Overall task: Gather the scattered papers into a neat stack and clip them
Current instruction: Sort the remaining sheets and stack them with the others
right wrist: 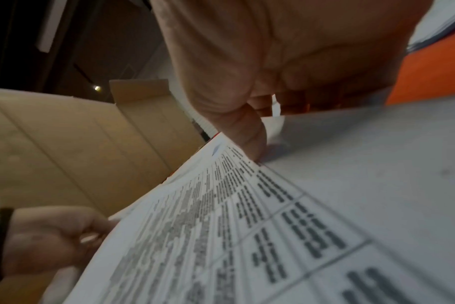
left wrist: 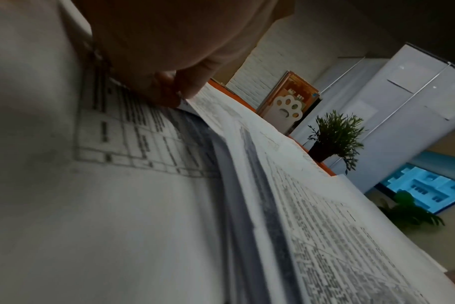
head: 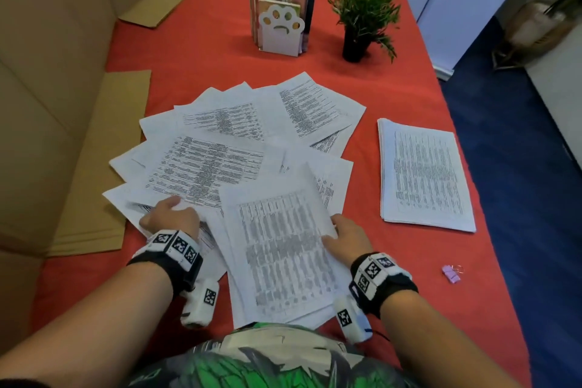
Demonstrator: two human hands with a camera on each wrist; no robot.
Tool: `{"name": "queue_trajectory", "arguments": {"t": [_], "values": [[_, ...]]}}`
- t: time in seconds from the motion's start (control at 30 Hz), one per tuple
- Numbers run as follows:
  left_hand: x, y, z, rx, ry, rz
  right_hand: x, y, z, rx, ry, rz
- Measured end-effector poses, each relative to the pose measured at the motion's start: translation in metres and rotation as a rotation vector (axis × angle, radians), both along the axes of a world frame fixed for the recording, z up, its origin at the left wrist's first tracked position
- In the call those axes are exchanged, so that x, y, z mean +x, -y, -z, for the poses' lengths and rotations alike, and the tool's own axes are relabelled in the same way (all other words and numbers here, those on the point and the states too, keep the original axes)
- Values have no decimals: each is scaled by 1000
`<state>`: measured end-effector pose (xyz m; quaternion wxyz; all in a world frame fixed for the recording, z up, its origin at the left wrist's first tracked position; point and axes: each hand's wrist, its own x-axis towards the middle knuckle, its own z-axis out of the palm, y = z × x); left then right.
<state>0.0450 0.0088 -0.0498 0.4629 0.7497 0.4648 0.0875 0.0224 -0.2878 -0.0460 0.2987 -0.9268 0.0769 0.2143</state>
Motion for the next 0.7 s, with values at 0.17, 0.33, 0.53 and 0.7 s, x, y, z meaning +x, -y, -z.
{"name": "queue_trajectory", "arguments": {"t": [0.17, 0.33, 0.53, 0.7], "values": [[-6, -11, 1, 102, 184, 74, 3, 1, 0, 2, 62, 2], [3, -41, 1, 92, 248, -6, 22, 31, -15, 126, 126, 185], [10, -51, -8, 43, 224, 12, 31, 53, -14, 149, 136, 391], [6, -43, -9, 17, 128, 159, 31, 53, -6, 147, 242, 553]]}}
